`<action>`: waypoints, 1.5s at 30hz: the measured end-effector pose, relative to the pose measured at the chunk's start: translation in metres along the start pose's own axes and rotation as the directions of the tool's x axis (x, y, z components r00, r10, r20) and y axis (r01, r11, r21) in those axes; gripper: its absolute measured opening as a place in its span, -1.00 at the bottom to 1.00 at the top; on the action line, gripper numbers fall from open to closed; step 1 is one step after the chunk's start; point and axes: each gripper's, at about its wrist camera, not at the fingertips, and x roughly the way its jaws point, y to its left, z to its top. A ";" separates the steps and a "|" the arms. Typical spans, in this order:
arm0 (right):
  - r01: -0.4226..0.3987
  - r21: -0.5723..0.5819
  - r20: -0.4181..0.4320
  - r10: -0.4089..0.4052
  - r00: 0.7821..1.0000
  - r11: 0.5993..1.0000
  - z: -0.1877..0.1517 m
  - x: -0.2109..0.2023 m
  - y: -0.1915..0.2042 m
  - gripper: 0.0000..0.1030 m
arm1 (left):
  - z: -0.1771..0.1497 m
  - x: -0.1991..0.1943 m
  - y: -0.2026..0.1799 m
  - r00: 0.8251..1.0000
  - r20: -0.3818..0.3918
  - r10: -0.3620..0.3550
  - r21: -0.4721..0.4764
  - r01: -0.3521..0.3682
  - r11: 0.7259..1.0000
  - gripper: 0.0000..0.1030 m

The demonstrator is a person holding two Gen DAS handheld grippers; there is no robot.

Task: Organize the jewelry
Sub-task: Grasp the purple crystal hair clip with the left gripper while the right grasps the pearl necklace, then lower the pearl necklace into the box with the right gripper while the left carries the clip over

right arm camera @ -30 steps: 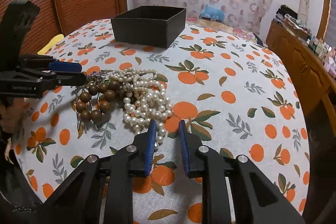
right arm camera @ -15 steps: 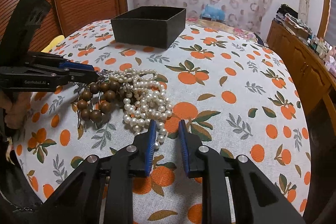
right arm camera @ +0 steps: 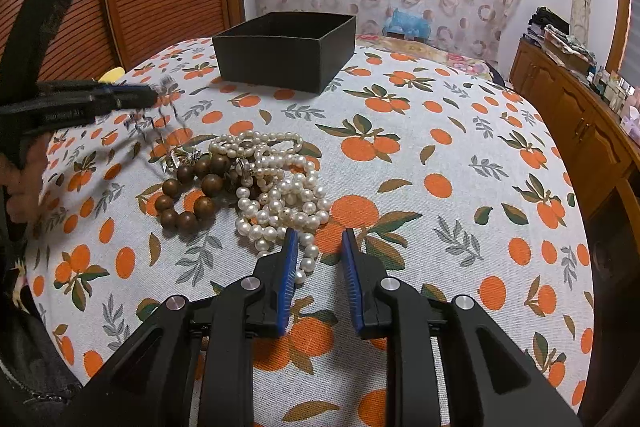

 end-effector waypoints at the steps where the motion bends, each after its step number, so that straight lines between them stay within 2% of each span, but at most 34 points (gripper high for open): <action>1: 0.000 0.000 0.000 0.000 1.000 1.000 0.000 0.000 0.000 -0.50 | 0.002 -0.003 0.003 1.000 0.011 0.001 -0.008 -0.001 1.000 -0.63; 6: 0.001 0.002 0.000 -0.001 1.000 1.000 0.000 0.000 0.000 -0.57 | 0.006 -0.013 0.015 0.999 0.039 0.024 -0.026 -0.023 0.999 -0.63; 8: -0.003 0.004 0.002 0.003 1.000 1.000 0.000 0.000 0.000 -0.80 | 0.006 -0.015 0.020 0.999 0.044 0.023 -0.039 -0.021 0.999 -0.63; 12: -0.020 0.008 0.005 0.020 1.000 1.000 0.002 -0.002 0.000 -0.84 | 0.006 -0.018 0.025 0.999 0.051 0.017 -0.055 -0.014 0.998 -0.63; 15: -0.019 0.005 0.039 0.018 0.999 1.000 0.009 -0.012 -0.001 -0.84 | 0.006 -0.019 0.027 0.998 0.052 0.020 -0.057 -0.017 0.998 -0.63; 27: 0.018 -0.047 0.215 -0.007 0.976 0.999 0.073 -0.067 -0.003 -0.85 | 0.016 -0.031 0.016 0.996 0.091 0.011 -0.028 -0.008 1.000 -0.63; 39: 0.056 -0.092 0.338 -0.022 0.941 0.994 0.137 -0.108 -0.004 -0.85 | 0.045 -0.053 0.019 0.986 0.163 0.024 -0.012 -0.023 1.000 -0.63; 45: 0.071 -0.111 0.379 -0.023 0.925 0.991 0.170 -0.120 -0.003 -0.85 | 0.055 -0.050 0.016 0.986 0.164 0.025 0.004 -0.026 1.000 -0.63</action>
